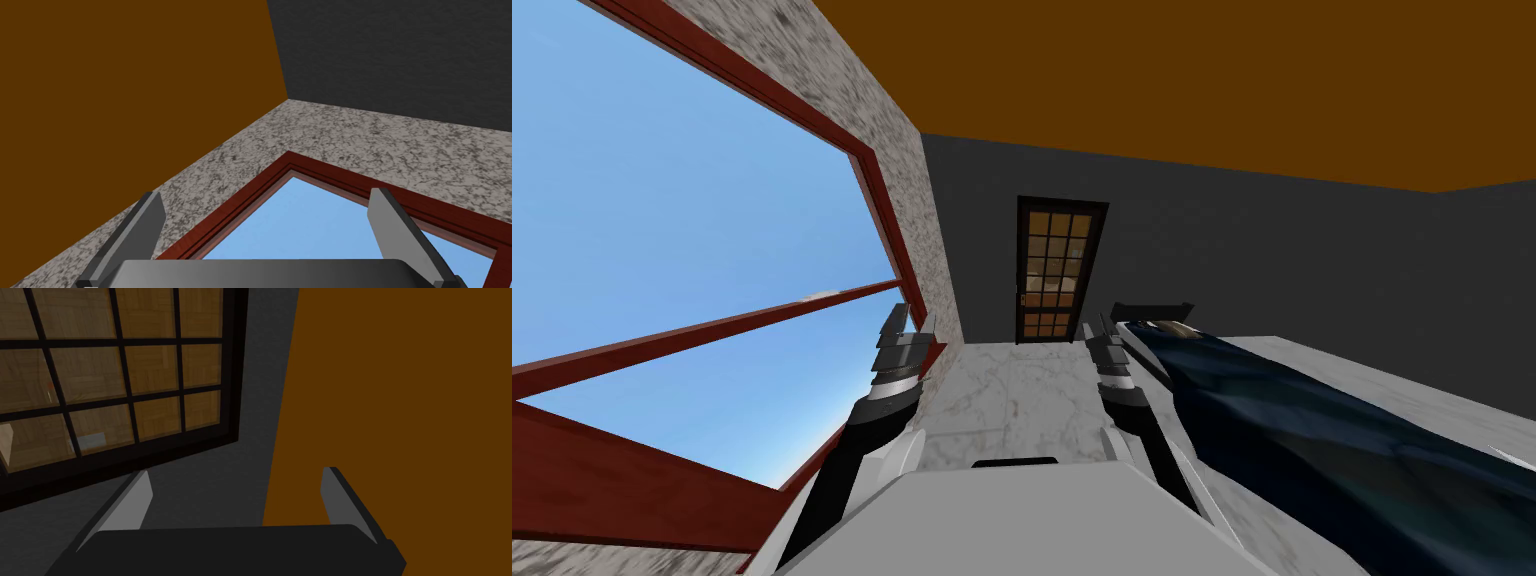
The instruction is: Pull the door open
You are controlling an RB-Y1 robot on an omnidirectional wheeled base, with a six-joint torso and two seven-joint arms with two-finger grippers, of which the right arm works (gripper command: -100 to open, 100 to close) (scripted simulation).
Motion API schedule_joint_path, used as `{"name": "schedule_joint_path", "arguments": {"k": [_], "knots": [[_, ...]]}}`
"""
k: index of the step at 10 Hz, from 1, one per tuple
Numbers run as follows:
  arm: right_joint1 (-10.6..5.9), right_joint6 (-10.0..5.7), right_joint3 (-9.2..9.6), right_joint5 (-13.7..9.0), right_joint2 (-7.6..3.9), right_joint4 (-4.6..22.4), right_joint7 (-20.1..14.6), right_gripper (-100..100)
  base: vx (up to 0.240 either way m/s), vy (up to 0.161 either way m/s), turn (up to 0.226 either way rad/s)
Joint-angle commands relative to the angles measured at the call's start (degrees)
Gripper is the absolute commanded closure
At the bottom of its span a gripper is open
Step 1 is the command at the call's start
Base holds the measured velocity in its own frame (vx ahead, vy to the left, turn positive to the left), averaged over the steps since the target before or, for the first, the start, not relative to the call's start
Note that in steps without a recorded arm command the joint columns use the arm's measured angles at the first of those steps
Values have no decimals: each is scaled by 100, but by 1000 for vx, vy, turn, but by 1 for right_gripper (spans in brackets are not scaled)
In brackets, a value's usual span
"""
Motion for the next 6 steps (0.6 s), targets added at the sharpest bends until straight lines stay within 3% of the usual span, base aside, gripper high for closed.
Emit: {"name": "schedule_joint_path", "arguments": {"k": [1, 6], "knots": [[-18, -82, 23, -85, -57, 178, -186, -100, 107, 40, 53], [-67, -309, 86, -320, -194, 675, -704, -100, 169, 26, 34]]}}
